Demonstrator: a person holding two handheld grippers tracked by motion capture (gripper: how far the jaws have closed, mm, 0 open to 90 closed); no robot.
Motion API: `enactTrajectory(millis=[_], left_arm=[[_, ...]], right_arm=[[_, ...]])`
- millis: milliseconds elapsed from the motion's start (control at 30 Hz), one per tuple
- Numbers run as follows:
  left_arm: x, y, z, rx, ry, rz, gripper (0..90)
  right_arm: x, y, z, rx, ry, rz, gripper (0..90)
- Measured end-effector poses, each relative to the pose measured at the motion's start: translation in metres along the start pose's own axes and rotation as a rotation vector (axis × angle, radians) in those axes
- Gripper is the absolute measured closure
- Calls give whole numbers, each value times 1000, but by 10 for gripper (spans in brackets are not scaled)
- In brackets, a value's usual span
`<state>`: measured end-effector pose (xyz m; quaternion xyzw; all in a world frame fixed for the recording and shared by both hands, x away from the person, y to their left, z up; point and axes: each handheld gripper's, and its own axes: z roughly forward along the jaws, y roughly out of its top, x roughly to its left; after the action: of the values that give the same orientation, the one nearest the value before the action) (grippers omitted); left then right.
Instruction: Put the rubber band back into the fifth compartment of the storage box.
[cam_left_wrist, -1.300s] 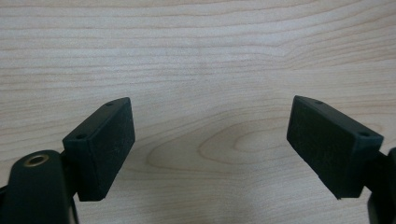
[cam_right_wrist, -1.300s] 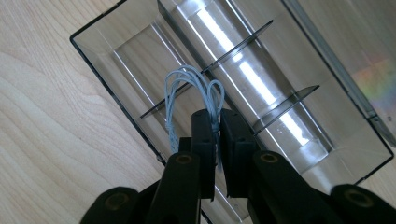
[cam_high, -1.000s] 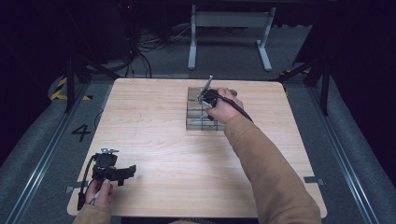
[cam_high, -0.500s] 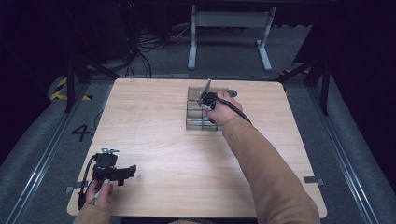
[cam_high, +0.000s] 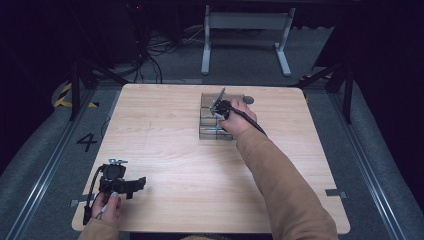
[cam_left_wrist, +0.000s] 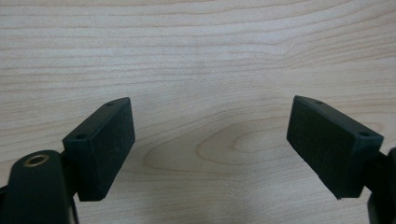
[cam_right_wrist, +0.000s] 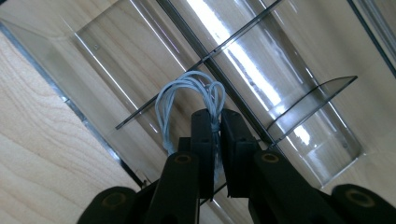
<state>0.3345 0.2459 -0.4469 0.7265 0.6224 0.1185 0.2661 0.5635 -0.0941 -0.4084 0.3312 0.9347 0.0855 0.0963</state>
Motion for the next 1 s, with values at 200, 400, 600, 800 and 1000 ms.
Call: enactTrajectory(millis=[200, 400, 600, 800, 1000], left_arm=[[0, 0, 0, 1, 0, 1, 160], [0, 0, 0, 0, -1, 1, 160], [0, 0, 0, 2, -3, 5, 160], [-1, 1, 1, -1, -3, 2, 160], [-1, 2, 1, 5, -6, 7, 160]], right_arm=[[0, -1, 6, 7, -1, 2, 847], [1, -2, 10, 24, 1, -2, 846], [2, -2, 12, 27, -22, 1, 837], [1, -4, 12, 24, -37, 8, 805], [2, -6, 6, -36, -28, 23, 677]])
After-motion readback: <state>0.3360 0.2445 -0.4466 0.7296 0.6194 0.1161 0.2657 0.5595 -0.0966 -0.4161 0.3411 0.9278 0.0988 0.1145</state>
